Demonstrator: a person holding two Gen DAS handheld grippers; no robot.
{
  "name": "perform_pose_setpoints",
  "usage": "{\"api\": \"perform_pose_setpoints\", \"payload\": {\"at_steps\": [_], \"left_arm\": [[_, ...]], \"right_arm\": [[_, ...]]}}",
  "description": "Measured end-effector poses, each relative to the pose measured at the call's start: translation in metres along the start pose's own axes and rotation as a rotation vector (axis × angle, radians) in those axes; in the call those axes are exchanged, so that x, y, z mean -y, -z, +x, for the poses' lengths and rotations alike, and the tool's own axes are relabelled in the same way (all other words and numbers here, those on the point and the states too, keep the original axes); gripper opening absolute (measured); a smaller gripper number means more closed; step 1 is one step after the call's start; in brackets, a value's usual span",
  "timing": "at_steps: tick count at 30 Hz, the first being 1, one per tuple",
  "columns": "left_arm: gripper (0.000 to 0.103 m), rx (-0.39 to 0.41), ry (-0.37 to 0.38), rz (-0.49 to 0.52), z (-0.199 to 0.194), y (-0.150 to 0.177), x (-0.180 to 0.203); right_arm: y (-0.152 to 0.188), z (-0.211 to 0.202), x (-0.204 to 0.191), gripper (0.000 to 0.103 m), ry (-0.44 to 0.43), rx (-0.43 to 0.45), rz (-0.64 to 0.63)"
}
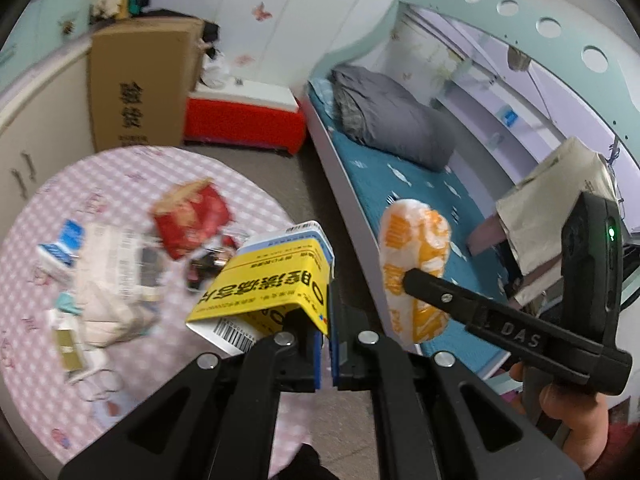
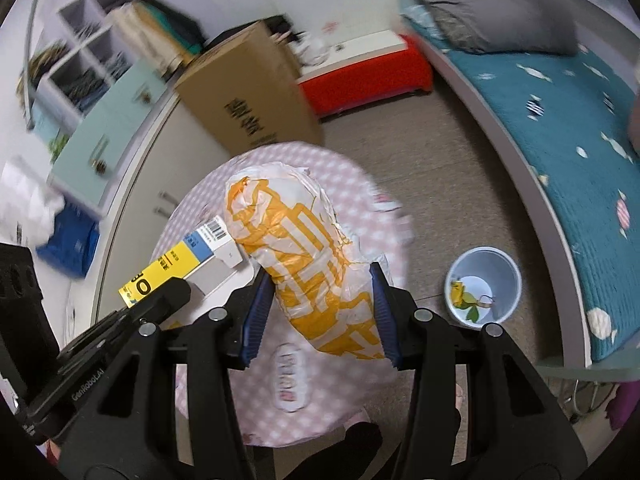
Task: Collect trash
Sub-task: 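Carry the box and bag over the blue bucket and release both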
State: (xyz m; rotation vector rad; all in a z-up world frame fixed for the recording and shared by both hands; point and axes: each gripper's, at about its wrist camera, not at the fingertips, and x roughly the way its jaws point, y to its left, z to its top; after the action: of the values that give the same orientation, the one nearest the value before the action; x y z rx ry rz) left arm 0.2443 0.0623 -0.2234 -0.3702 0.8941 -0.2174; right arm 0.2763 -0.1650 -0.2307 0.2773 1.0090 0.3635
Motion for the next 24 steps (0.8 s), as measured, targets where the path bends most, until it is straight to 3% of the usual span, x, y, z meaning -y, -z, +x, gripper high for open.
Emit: {"api": "perform_pose_setpoints", "payload": {"at_steps": [7,14,24], "left_arm": [[0.003,-0.126,0.056,0.014,0.082,-0.012,0.062],[0.003,-0.266,0.056,0.055,0.172,-0.015,0.119],[0.004,-0.412,0.03,0.075,0.278,-0.02,0.17]], "right_arm": [[-0.015,-0.016,0.102,0.046,0.064,0.013,0.109],[-0.026,-0.012,0.19,0.046,0.124,-0.003,0.183],[-0.042,0.003,0.261,0.046,0.158,-0.013,0.23]]}}
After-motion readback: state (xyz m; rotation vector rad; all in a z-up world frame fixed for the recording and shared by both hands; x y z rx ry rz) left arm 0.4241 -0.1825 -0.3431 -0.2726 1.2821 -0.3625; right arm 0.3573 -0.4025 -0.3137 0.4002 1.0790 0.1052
